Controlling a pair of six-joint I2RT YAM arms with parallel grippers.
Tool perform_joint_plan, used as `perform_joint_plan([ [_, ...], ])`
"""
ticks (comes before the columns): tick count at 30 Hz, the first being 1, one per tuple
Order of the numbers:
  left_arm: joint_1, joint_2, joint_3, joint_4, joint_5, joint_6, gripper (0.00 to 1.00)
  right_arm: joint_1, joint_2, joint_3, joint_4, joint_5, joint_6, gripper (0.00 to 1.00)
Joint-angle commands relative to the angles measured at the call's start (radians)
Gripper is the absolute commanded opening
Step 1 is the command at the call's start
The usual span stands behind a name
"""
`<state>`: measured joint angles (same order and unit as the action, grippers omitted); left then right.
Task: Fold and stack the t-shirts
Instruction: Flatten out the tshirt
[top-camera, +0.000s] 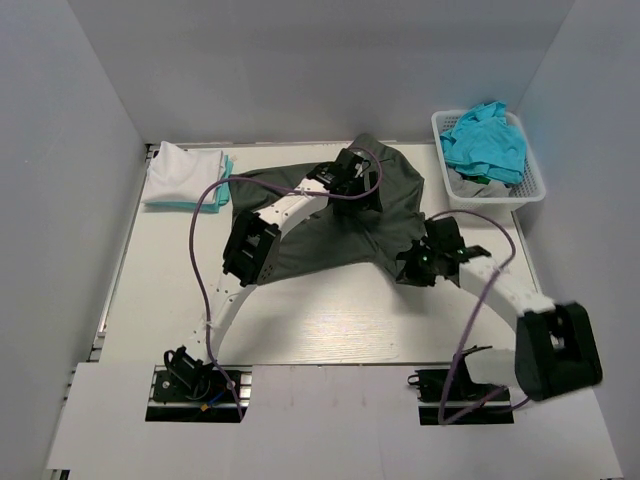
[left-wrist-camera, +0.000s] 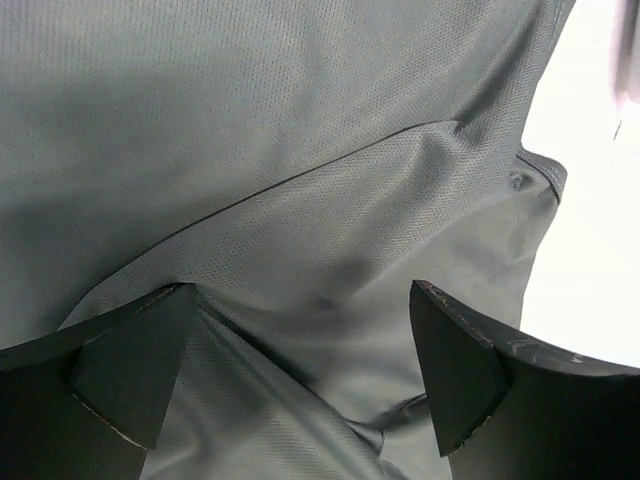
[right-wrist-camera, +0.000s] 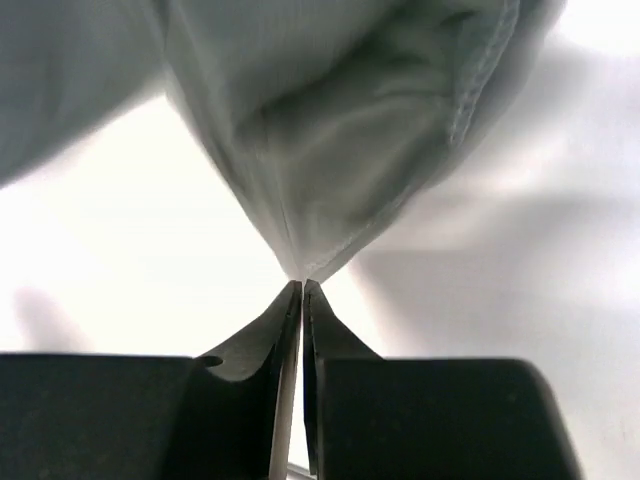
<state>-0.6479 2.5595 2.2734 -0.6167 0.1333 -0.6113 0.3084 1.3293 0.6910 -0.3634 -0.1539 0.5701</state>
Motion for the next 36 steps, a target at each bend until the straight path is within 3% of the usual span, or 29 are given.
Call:
perform_joint_plan([
  [1, 0.021, 0.107, -0.051, -0.199, -0.138, 0.001, 1.0, 0.003, -0.181, -0.077, -0.242, -0.052, -0.009, 0.1],
  [3, 0.021, 0.107, -0.074, -0.199, -0.127, 0.001, 1.0, 0.003, -0.232, -0.111, -0.273, -0.07, -0.012, 0.11],
  [4, 0.021, 0.107, -0.074, -0.184, -0.117, 0.001, 1.0, 0.003, -0.255, -0.11, -0.276, -0.075, -0.013, 0.17],
  [5, 0.021, 0.094, -0.084, -0.175, -0.107, 0.01, 1.0, 0.0, -0.29, -0.088, -0.279, -0.085, -0.032, 0.39],
  [6, 0.021, 0.094, -0.1, -0.175, -0.107, 0.01, 1.0, 0.001, -0.295, -0.076, -0.279, -0.093, -0.056, 0.54],
  [8, 0.021, 0.073, -0.13, -0.144, -0.095, 0.021, 1.0, 0.0, -0.271, -0.013, -0.295, -0.092, -0.085, 0.63],
  [11, 0.021, 0.042, -0.161, -0.111, -0.07, 0.041, 1.0, 0.005, -0.22, 0.056, -0.273, -0.038, -0.101, 0.63],
  [19, 0.021, 0.013, -0.203, -0.092, -0.04, 0.061, 1.0, 0.003, -0.021, 0.212, 0.006, -0.03, -0.117, 0.6],
  [25, 0.011, 0.002, -0.213, -0.101, -0.031, 0.061, 1.0, 0.029, 0.203, 0.291, 0.067, 0.056, -0.127, 0.58],
  [33, 0.011, -0.016, -0.242, -0.101, -0.031, 0.061, 1.0, 0.081, 0.341, 0.318, 0.125, 0.227, -0.115, 0.58],
  [36, 0.011, -0.025, -0.252, -0.101, -0.021, 0.061, 1.0, 0.077, 0.404, 0.335, 0.135, 0.241, -0.076, 0.27],
])
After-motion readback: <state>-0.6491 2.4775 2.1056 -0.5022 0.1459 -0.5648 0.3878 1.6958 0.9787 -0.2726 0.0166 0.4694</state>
